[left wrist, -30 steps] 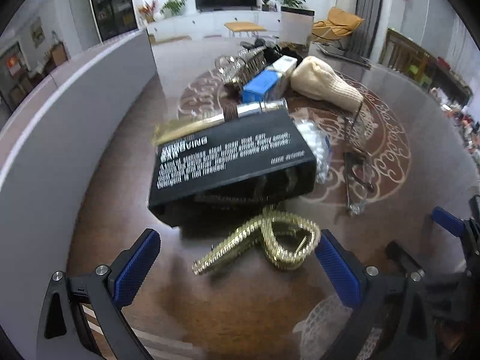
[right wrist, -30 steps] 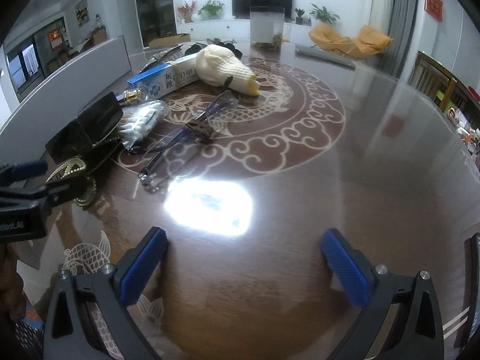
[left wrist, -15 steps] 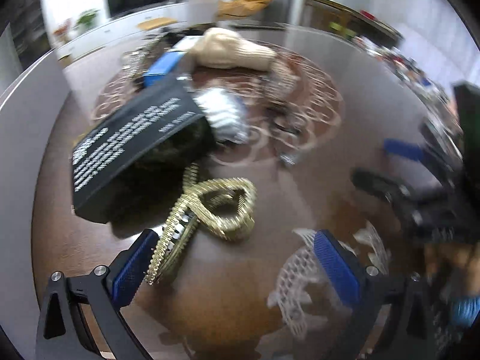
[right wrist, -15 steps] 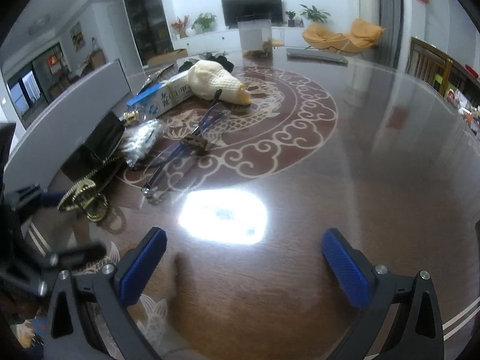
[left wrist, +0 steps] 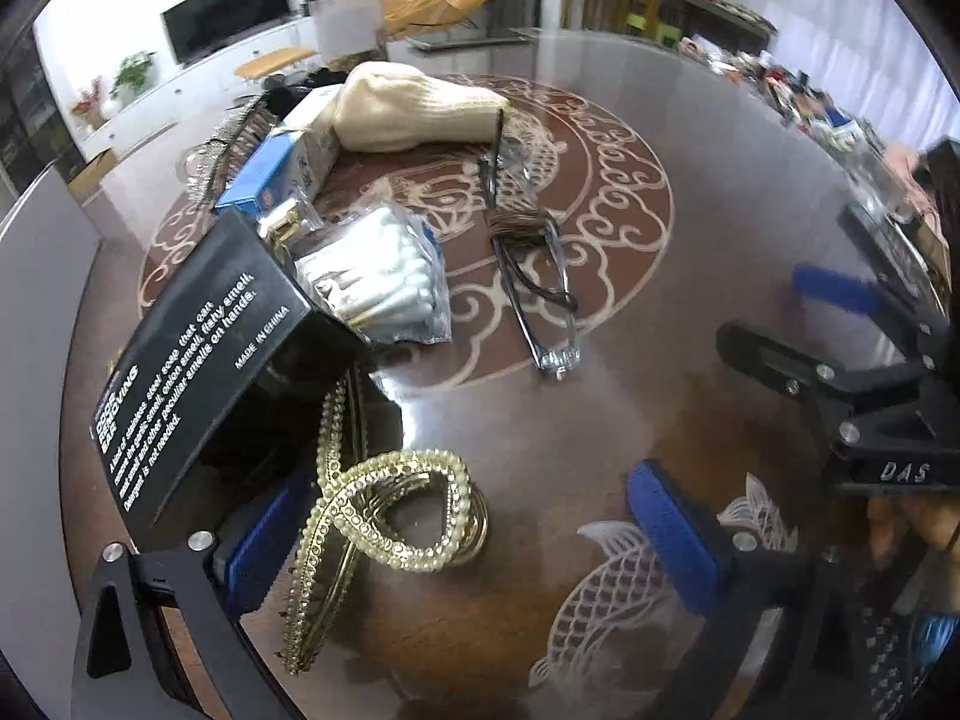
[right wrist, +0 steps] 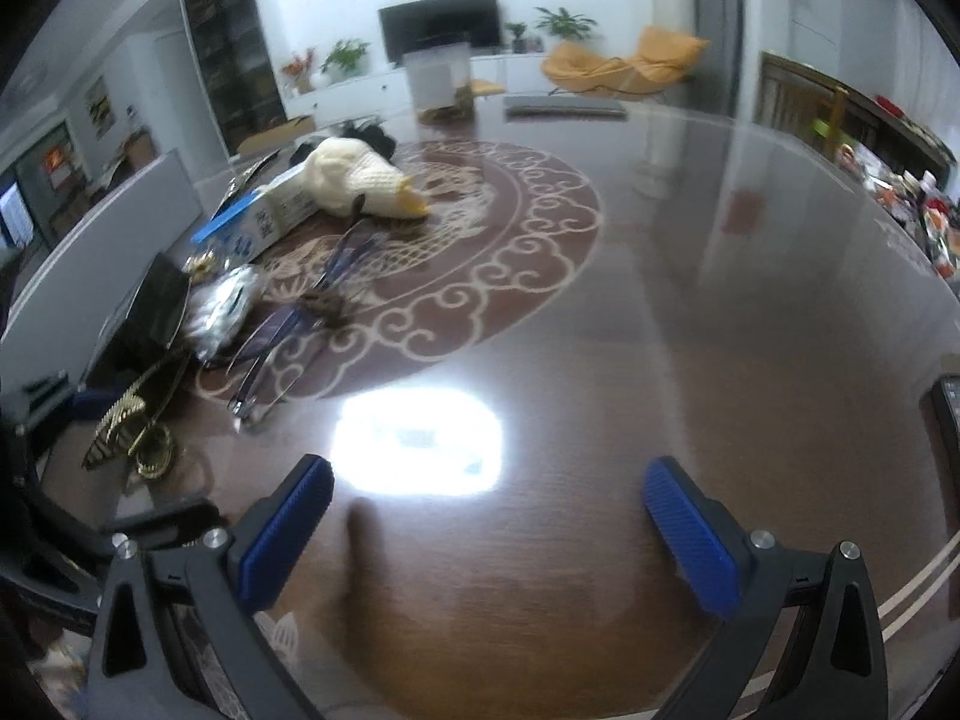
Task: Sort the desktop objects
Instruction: 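Grasp the gold chain hair clip with the left tool while the right tool grasps the eyeglasses, then carry the hair clip and eyeglasses into the white bin and release both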
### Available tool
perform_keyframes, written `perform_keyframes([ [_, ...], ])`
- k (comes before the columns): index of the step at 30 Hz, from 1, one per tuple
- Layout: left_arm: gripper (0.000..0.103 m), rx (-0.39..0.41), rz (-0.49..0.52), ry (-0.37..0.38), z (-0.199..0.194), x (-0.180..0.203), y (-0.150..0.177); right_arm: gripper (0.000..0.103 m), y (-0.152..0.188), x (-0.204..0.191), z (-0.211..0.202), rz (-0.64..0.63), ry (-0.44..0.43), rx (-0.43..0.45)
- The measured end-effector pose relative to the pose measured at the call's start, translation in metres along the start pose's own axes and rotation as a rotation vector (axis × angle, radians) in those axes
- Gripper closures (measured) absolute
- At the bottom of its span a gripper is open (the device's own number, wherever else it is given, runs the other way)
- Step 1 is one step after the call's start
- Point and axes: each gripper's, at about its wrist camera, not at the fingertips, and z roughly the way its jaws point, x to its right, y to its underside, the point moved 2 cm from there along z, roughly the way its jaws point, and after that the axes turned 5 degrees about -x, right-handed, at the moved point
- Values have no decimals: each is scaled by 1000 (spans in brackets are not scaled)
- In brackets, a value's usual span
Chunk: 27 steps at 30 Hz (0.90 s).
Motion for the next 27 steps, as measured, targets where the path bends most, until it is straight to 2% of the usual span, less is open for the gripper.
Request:
perform_keyframes([
  [2,56,50,-54,-22,-11,-8,0,0,0,1,0,-6,2,-3],
  [4,57,57,-131,13,-14,-17,2,0,-1,-1,-1,-30,-6,-9],
  [6,57,69,-187,-11,-20,-25,15,0,0,-3,-1,-58,-26,-14],
  [8,57,77,-227,-44,-28,-23,33,0,-3,-6,-2,-61,-106,-45],
  [9,57,82,-248,-63,-32,-24,43,1,-6,-7,-4,-33,-179,-62],
  [10,57,87,-262,-68,-35,-25,51,4,-11,-12,-4,-9,-265,-77],
  [11,57,93,-281,-71,-38,-27,57,8,-18,-22,-2,-22,-297,-80],
  [13,57,104,-316,-68,-41,-30,67,12,-34,-48,8,-118,-272,-88],
  [14,57,103,-320,-68,-41,-28,69,22,-41,-59,17,-149,-265,-100],
  [16,57,89,-313,-77,-42,-31,69,31,-50,-71,33,-181,-219,-114],
  [18,57,82,-316,-98,-41,-33,69,43,-58,-79,37,-221,-181,-90],
  [19,57,86,-325,-95,-42,-36,71,60,-60,-81,36,-246,-170,-86],
  [20,57,89,-328,-96,-45,-37,76,71,-61,-81,34,-265,-168,-85],
  [21,57,94,-328,-94,-45,-38,77,75,-60,-80,32,-270,-171,-89],
  [27,57,102,-316,-81,-49,-37,87,75,-17,-50,0,-340,-212,-127],
])
